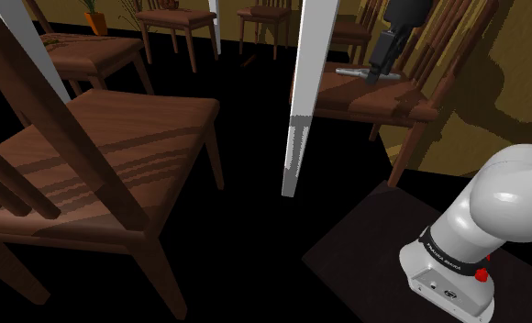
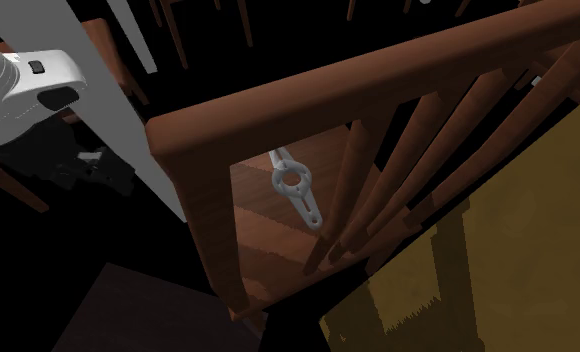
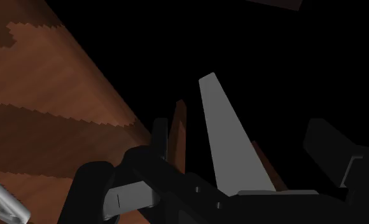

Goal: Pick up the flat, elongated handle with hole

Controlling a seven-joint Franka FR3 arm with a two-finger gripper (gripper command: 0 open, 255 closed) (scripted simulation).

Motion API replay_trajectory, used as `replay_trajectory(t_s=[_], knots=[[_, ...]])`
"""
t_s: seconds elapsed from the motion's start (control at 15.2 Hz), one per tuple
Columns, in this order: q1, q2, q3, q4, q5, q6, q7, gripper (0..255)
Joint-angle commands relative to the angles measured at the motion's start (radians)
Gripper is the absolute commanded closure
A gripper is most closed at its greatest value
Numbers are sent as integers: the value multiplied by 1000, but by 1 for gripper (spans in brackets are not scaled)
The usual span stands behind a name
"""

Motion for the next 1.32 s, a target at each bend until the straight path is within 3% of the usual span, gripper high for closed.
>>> replay_trajectory(t_s=[0.0,0.66,1.25], knots=[[0,0,0,0,0,0,0,0],[-23,245,-192,123,-114,115,-301,0],[-26,545,-337,354,-115,185,-570,0]])
